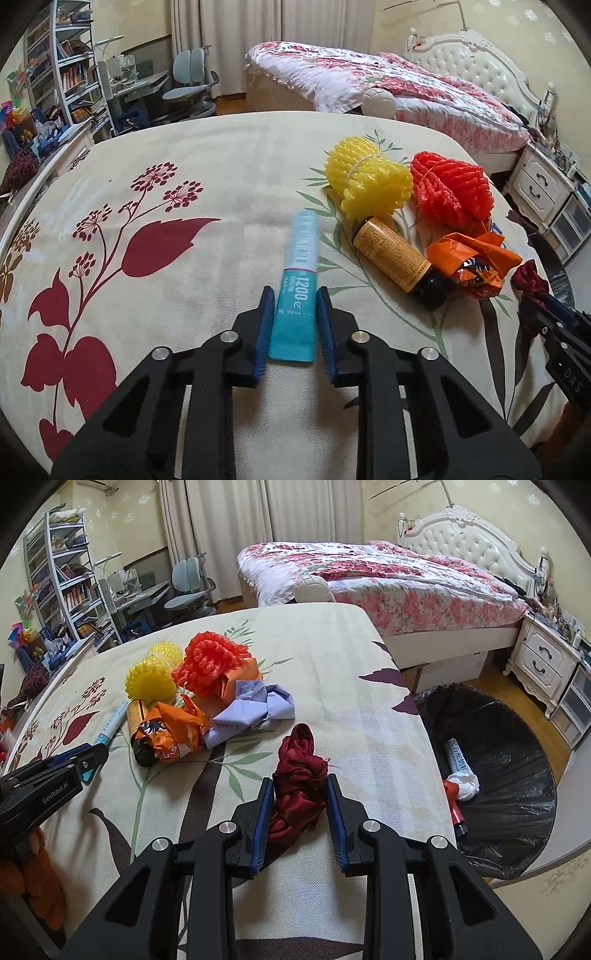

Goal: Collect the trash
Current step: 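Grasp the blue tube with the left tool while the right tool grasps the dark red cloth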

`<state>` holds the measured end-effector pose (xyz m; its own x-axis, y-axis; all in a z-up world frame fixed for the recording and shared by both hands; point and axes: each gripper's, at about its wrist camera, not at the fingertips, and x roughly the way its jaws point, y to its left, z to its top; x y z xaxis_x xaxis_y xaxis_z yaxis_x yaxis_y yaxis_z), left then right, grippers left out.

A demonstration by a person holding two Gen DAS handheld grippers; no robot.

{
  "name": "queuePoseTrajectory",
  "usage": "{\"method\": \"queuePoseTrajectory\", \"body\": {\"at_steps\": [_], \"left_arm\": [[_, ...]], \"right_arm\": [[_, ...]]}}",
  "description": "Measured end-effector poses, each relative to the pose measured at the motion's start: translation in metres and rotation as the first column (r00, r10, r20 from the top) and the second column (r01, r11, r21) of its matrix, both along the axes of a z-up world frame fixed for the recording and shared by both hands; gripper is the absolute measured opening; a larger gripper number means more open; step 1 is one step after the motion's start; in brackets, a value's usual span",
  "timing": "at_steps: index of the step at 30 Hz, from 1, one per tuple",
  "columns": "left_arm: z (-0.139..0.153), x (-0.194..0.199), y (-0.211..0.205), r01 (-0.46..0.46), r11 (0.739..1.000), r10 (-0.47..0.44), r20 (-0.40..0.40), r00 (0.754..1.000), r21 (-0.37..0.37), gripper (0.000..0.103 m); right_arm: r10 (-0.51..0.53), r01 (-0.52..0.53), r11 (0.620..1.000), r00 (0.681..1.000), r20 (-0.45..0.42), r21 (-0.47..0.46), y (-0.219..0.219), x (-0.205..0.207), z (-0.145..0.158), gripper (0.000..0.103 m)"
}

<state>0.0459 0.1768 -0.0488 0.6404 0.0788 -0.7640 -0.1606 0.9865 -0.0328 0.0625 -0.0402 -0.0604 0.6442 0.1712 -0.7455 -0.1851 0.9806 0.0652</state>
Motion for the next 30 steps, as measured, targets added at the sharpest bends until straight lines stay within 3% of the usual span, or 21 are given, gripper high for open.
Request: {"method": "queuePoseTrajectory", "body": {"at_steps": [13, 30], "left_arm": [[0.005, -0.020, 0.004, -0.021, 0.999, 0.022, 0.025, 0.999, -0.042, 0.019], [0.040, -0.032, -0.051, 0.107, 0.994, -0.101, 0.123, 0.987, -0.038, 0.019]], "right_arm": [[0.005, -0.005, 1.000, 1.000, 0.016, -0.002, 0.000, -0.006, 0.005, 0.029], [-0.088, 0.092, 0.995, 0.991, 0.101, -0.034, -0.040, -0.013, 0.032, 0.029]]}}
